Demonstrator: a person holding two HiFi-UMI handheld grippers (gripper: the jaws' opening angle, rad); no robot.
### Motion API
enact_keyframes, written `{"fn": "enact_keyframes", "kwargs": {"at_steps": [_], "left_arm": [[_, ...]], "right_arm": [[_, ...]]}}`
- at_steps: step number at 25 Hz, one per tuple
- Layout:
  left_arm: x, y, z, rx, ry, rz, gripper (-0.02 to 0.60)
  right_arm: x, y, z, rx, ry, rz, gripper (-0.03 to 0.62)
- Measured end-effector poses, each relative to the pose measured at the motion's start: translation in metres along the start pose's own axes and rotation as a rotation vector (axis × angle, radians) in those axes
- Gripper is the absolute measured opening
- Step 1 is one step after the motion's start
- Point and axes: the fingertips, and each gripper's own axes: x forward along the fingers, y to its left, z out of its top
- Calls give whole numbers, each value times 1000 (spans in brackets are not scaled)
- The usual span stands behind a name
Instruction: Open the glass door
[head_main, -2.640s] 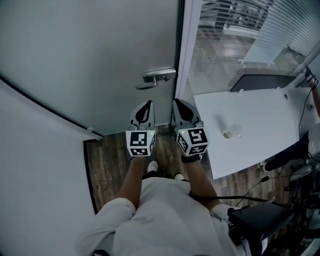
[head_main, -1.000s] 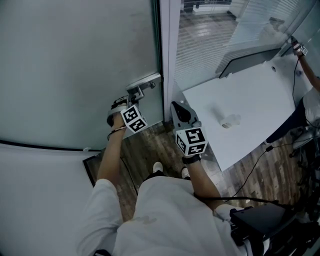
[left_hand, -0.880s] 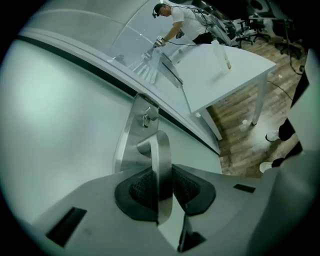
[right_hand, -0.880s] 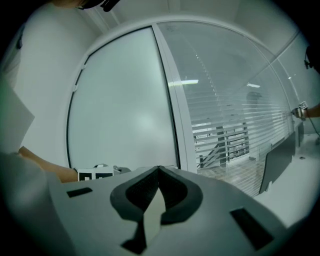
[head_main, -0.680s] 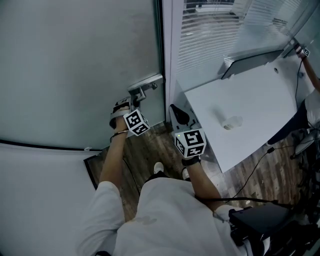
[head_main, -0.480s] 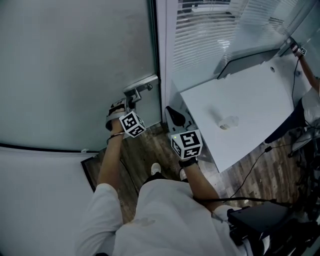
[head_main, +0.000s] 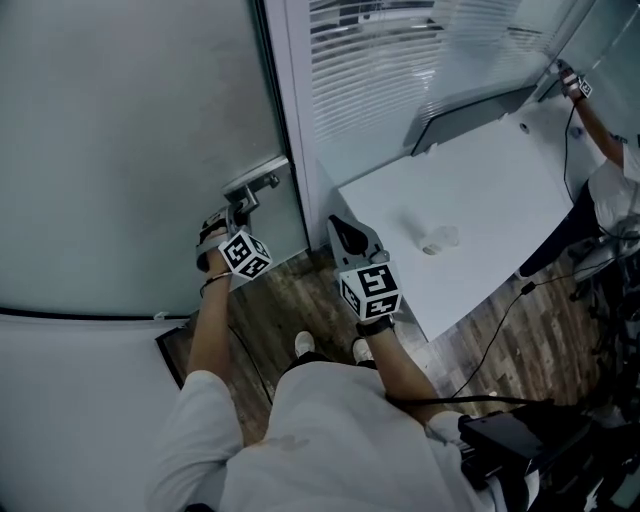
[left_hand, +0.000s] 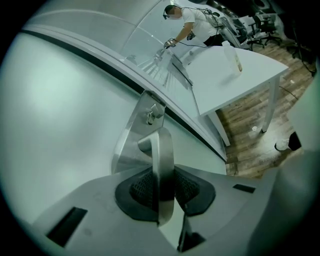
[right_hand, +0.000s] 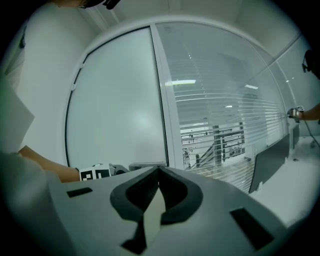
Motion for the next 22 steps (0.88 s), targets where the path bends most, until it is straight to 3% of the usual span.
{"fn": "enact_keyframes", "kwargs": {"at_steps": [7,22], "left_arm": [[4,-2,2,-59,-30,5,60],[-5,2,3,-100,-55,16,61]], "right_arm": [[-10,-16,-4,18,-3,-26,3],[-18,20,10,-12,-24,40,3]]}}
